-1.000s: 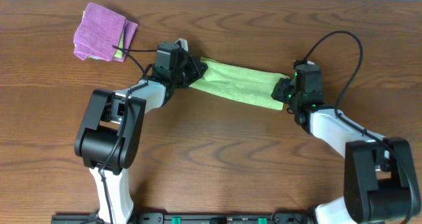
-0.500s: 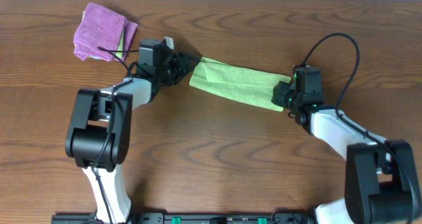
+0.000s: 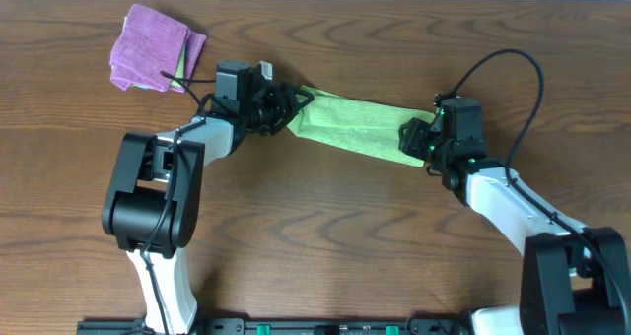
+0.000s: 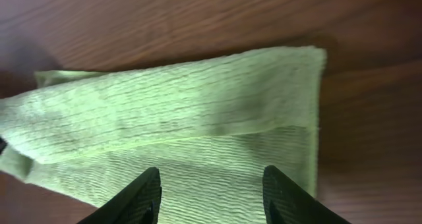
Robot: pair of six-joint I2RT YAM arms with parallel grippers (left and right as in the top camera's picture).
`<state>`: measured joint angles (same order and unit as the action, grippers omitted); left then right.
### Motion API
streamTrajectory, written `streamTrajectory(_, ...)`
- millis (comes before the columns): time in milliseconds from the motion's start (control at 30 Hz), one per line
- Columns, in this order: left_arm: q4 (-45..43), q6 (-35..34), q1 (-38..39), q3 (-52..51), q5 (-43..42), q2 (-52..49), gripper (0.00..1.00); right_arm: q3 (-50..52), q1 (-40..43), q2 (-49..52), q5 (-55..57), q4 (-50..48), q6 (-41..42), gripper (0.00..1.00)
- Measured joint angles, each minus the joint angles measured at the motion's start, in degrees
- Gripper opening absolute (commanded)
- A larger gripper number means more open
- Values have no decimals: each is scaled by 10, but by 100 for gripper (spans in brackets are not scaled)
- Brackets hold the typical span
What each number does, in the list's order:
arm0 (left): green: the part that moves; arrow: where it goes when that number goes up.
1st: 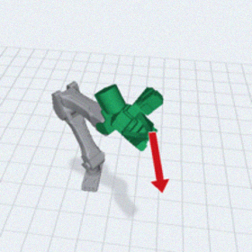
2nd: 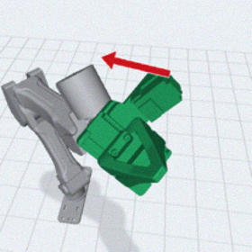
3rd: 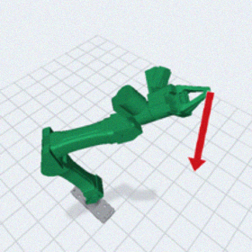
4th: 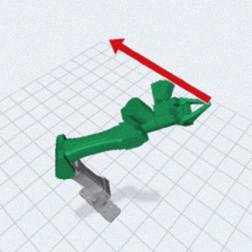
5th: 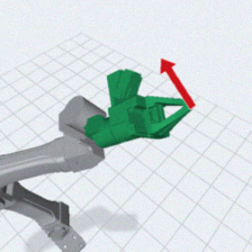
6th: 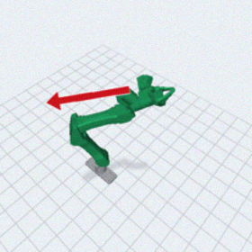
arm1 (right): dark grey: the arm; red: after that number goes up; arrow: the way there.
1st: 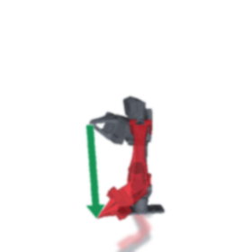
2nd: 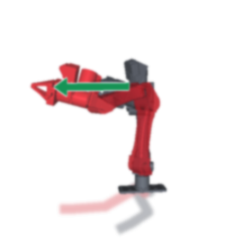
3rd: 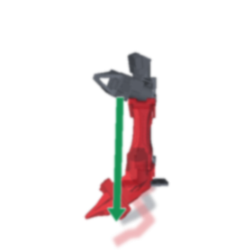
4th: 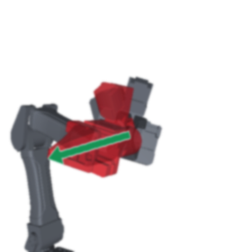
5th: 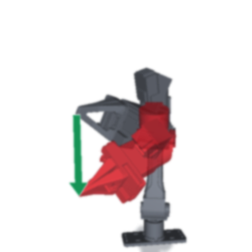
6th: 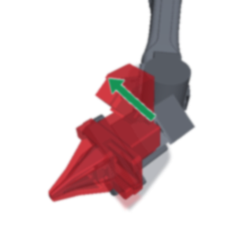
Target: Fold the cloth
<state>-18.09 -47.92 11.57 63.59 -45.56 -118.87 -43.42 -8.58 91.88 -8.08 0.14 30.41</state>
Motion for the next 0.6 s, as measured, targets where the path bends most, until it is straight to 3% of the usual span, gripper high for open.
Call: streamTrajectory(600,-78,-38,-19,0,-37,0,67,0,-3,45,-1,-90,49,30)
